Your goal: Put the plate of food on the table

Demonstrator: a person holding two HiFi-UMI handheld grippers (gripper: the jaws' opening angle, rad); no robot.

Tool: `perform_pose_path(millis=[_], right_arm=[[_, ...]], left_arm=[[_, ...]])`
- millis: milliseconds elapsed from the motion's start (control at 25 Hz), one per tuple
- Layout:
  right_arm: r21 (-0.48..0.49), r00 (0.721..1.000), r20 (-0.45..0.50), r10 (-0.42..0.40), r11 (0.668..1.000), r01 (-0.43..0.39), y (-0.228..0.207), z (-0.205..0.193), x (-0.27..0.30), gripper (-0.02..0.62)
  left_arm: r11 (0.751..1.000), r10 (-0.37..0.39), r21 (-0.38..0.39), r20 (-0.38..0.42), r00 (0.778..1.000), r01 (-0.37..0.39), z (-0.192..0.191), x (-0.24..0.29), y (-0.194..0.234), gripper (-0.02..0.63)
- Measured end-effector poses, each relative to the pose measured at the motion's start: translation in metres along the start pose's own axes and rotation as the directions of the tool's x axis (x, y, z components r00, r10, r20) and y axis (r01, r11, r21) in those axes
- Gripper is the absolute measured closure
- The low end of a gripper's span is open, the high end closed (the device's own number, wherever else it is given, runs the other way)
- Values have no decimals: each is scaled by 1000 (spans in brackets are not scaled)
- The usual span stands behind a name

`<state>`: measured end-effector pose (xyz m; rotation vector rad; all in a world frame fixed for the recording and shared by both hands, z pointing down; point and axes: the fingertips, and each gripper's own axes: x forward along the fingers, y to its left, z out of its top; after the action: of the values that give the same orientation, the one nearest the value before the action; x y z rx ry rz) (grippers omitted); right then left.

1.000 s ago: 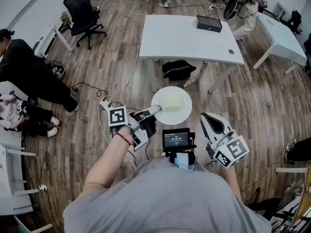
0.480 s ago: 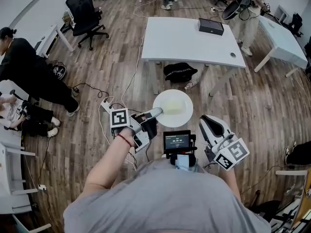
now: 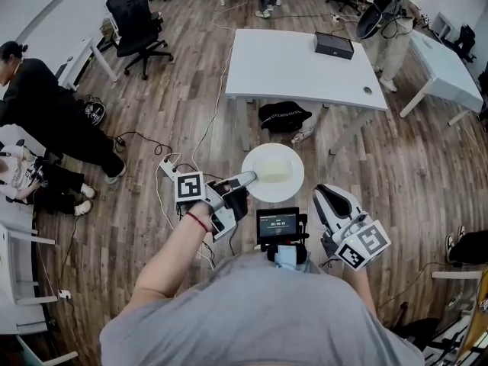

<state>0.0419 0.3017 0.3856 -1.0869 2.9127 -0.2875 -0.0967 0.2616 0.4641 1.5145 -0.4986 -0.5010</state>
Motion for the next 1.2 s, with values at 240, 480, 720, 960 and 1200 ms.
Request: perform_pose_path(millis=[240, 480, 720, 960, 1200], right_arm=[[-4, 1000, 6, -1, 1000, 1, -3, 0, 3, 561], [1, 1000, 1, -28, 1000, 28, -11, -3, 3, 561], [-89, 1000, -11, -21, 996, 20, -51, -6, 27, 561], [-126, 999, -29, 29, 992, -32, -112, -1, 68, 561], [-111, 998, -39, 57, 992, -61, -183, 14, 101, 561]], left_arm=[[1000, 8, 9, -12, 1000, -8, 4, 5, 0, 565], [1000, -1, 7, -23, 1000, 1, 11, 12, -1, 565], [1000, -3, 7, -25, 1000, 3, 41, 48, 4, 565], [1000, 3, 0, -14, 1000, -3, 86, 102, 4, 565], [1000, -2, -5, 10, 1000, 2, 130, 166, -5, 565]])
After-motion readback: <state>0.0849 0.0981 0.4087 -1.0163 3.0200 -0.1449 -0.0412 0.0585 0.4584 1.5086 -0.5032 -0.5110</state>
